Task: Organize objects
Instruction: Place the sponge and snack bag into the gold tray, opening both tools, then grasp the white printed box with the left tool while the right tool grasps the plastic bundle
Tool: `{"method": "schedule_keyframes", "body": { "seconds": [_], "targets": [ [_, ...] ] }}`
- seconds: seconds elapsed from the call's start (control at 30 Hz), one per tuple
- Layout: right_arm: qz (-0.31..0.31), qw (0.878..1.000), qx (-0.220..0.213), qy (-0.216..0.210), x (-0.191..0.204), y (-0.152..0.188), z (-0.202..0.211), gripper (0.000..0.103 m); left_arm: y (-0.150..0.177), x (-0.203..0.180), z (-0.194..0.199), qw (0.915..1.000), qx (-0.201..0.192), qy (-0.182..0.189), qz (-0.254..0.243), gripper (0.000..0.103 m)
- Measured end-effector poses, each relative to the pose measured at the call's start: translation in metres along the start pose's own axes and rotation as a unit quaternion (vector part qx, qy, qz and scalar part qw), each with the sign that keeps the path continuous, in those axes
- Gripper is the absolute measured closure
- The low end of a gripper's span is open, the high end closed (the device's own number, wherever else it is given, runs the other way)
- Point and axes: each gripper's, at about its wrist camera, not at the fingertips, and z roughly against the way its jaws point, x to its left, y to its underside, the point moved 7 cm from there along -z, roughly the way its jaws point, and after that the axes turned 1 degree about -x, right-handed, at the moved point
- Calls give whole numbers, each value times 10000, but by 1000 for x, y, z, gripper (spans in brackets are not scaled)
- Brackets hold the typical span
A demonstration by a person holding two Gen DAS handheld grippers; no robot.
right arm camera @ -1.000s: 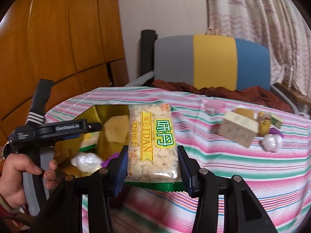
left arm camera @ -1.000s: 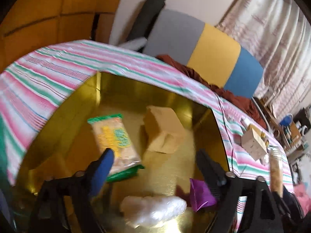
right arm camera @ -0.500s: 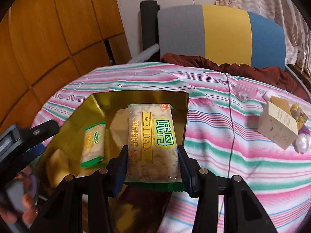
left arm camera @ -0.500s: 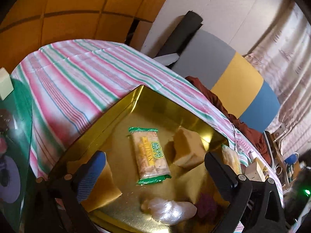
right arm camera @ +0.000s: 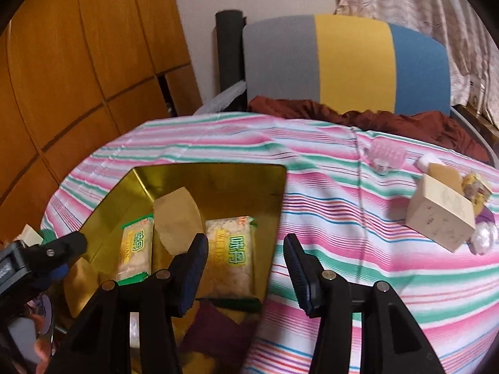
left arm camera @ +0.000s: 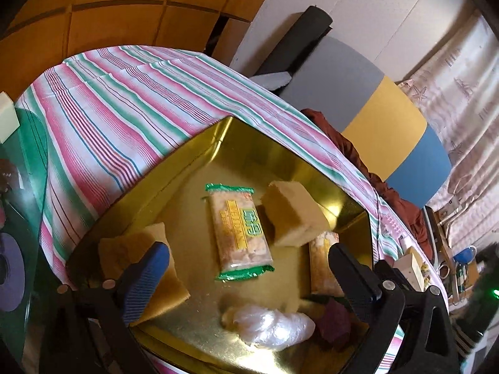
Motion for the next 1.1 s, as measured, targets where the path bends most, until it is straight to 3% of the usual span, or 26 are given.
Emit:
{"method": "schedule_keyframes", "body": {
  "seconds": [0.17,0.37,0.6,0.8,0.87,1.0,1.03,1.1],
  "targets": [
    [-378,9988,-214,215,-34,7,24,52,11,-15,-2,9996,145,182,-153,0],
    [-574,9970,-107,506,-74,27,35,52,29,-48,3,9951,206,570,-775,0],
    [-691,9940,12,852,-133,50,42,52,65,-99,15,9773,349,1187,-1720,0],
    [-924,9893,-413,1047,-204,3,50,52,106,-130,27,9597,598,1557,-2260,0],
    [-998,9880,-519,1063,-227,-21,46,51,115,-134,33,9599,590,1629,-2204,0],
    [-1184,9887,-354,845,-262,-53,18,50,137,-134,40,9583,866,1827,-2022,0],
    [-1220,9889,-250,816,-267,-56,9,50,144,-135,41,9551,969,1834,-2115,0],
    [-1290,9893,-23,683,-272,-56,-6,50,146,-135,45,9524,800,1708,-2394,0]
  ]
}}
